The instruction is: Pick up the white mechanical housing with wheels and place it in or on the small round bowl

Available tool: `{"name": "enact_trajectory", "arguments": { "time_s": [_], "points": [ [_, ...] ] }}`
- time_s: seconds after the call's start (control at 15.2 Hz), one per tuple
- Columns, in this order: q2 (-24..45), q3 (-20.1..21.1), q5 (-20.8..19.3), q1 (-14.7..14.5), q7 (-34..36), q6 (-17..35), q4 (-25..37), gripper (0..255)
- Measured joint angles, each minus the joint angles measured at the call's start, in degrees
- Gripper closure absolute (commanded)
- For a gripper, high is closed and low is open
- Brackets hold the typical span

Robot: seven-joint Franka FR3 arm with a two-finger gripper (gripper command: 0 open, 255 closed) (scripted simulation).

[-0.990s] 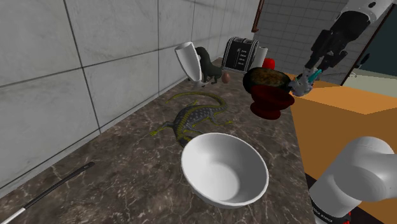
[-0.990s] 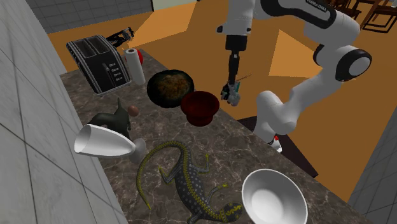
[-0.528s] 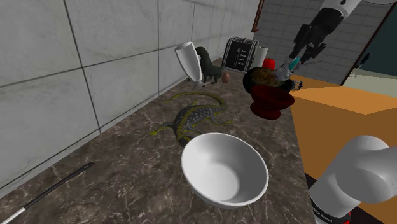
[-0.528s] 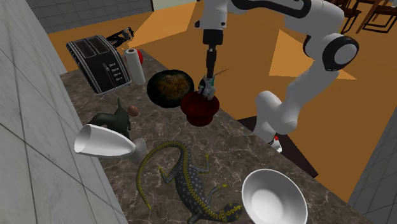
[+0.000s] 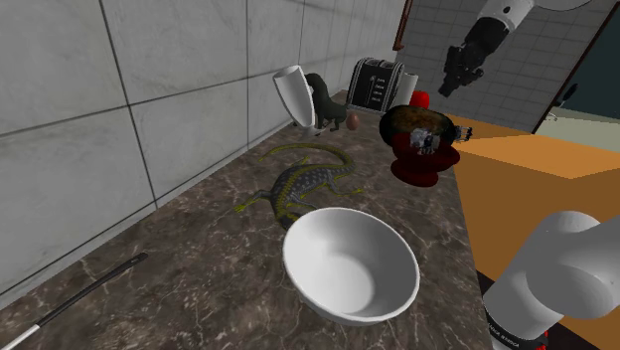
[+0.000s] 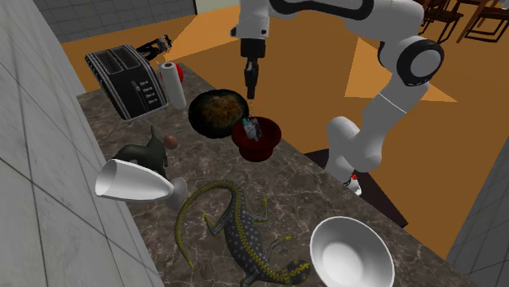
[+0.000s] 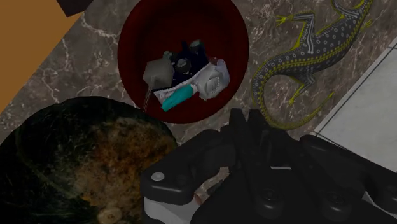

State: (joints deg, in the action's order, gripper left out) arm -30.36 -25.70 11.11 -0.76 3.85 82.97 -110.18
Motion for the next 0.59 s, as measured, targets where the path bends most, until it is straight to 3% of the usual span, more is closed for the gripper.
{"name": "enact_trajectory", "arguments": {
  "time_s": [0.13, 0.2, 0.33, 0.59],
  "points": [
    [-0.57, 0.03, -0.24, 0.24, -0.39, 1.38, -2.00, 255],
    [-0.57, 0.02, -0.24, 0.24, -0.39, 1.38, -2.01, 0],
    [-0.82, 1.87, -1.61, 1.29, 2.10, 2.38, -3.05, 0],
    [0.78, 15.42, -11.67, 8.12, 27.42, 6.70, -8.33, 0]
  ]
}}
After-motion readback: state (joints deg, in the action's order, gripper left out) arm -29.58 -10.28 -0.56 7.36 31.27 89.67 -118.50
